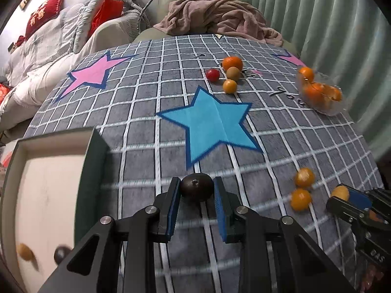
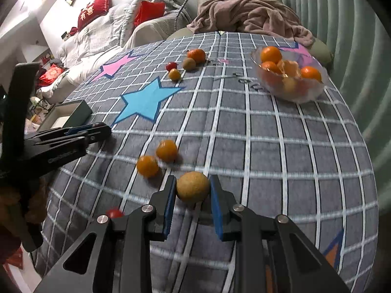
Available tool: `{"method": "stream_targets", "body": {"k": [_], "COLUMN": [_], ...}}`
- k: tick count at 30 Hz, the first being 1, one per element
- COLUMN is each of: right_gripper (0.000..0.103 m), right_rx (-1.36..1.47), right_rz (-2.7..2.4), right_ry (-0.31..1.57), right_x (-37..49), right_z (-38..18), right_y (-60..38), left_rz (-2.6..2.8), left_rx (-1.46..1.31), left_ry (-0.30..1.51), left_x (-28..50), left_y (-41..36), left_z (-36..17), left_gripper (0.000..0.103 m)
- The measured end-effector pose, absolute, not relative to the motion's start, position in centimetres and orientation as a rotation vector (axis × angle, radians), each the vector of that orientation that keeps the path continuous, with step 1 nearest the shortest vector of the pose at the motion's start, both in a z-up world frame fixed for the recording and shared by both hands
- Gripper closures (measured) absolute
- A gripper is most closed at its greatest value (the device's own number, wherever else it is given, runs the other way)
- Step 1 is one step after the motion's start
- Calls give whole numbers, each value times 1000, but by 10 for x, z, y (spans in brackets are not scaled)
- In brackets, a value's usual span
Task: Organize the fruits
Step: 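Carry the dark plum and brown fruit over the white tray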
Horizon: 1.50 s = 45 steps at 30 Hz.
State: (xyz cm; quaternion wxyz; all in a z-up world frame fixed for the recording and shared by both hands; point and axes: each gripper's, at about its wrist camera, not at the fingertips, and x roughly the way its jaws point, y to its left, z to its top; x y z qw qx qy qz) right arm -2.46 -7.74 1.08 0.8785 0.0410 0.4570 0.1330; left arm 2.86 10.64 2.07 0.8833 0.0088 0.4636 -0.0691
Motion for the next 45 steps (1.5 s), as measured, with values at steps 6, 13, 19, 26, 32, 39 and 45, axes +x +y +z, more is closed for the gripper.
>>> {"method": "stream_targets", "body": {"k": [6,13,19,26,32,39,45], "right_gripper": [73,73,73,73,73,73,73], "right_rx": [148,162,146,107,66,33,28], "right_rz": [267,276,311,369,430,501,557], "right_ry": [973,967,951,924,915,928,971], "right_x": [-42,-58,-63,-62,-53,-39,-19], "right_z": [12,24,42,67,85,92,84], "right_y": [-85,-79,-60,-20,24,76,119], "left_rz": [-157,-163,-149,-101,-31,45,103], "left_rx": [-3,-19,-34,-65,-89,-110,-93], "left_ry": [958,940,911,869,861,853,869], "left_x": [-3,-34,-51,-64,-66,-60,-44], "left_y": [113,123,143,182,220,261,284], "left_z": [32,49,67,85,90,89,79], "left_gripper": [75,74,75,75,75,75,75]}}
